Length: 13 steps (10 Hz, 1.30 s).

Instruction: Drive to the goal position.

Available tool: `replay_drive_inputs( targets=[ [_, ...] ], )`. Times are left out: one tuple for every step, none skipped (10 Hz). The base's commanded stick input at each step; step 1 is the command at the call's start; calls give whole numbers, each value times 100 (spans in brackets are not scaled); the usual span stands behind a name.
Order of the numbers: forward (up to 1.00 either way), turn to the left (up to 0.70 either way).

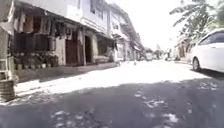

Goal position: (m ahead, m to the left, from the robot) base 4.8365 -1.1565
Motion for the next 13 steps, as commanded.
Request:
replay_drive_inputs(
  targets=[
    [100, 1],
    [100, 1],
    [100, 1],
    [100, 1],
    [100, 1],
    [100, -14],
    [100, -39],
    [100, -39],
    [100, -39],
    [100, -39],
    [100, -39],
    [100, -30],
    [100, -15]
  ],
)
